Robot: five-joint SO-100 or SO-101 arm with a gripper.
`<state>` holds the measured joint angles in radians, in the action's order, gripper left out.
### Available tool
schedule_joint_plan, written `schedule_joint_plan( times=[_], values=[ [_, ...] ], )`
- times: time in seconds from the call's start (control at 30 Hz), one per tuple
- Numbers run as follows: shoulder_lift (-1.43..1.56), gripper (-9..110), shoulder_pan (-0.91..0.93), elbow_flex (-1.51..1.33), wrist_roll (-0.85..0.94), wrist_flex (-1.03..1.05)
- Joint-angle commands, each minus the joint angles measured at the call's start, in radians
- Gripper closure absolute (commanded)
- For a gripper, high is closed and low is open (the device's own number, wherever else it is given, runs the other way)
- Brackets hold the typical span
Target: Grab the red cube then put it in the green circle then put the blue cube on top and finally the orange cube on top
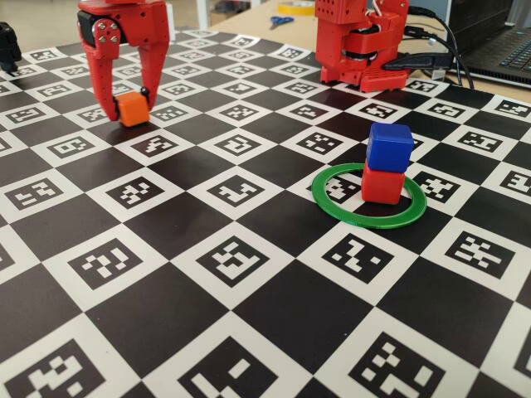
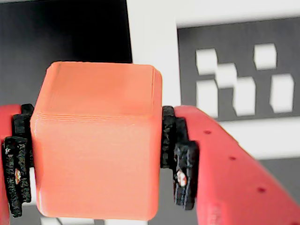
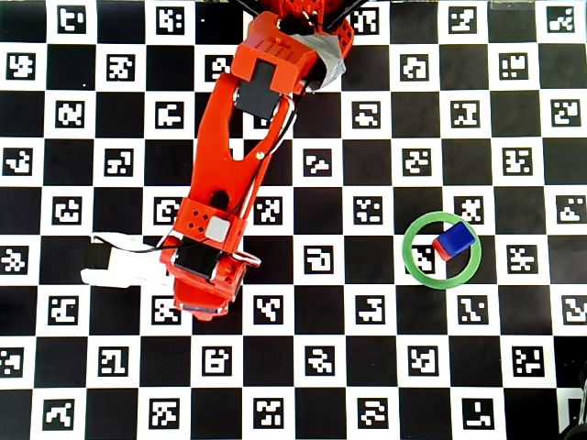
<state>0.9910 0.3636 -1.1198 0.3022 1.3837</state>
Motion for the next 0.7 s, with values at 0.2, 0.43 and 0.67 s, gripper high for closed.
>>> schedule_joint_plan(
  times=[0.2, 0.43, 0.67],
  values=[
    [0.434, 87, -0.098, -0.092, 0.0, 0.129],
    [0.551, 88, -0.236, -0.104, -0.015, 0.239],
    [0.601, 89, -0.393, -0.066, -0.046, 0.325]
  ],
)
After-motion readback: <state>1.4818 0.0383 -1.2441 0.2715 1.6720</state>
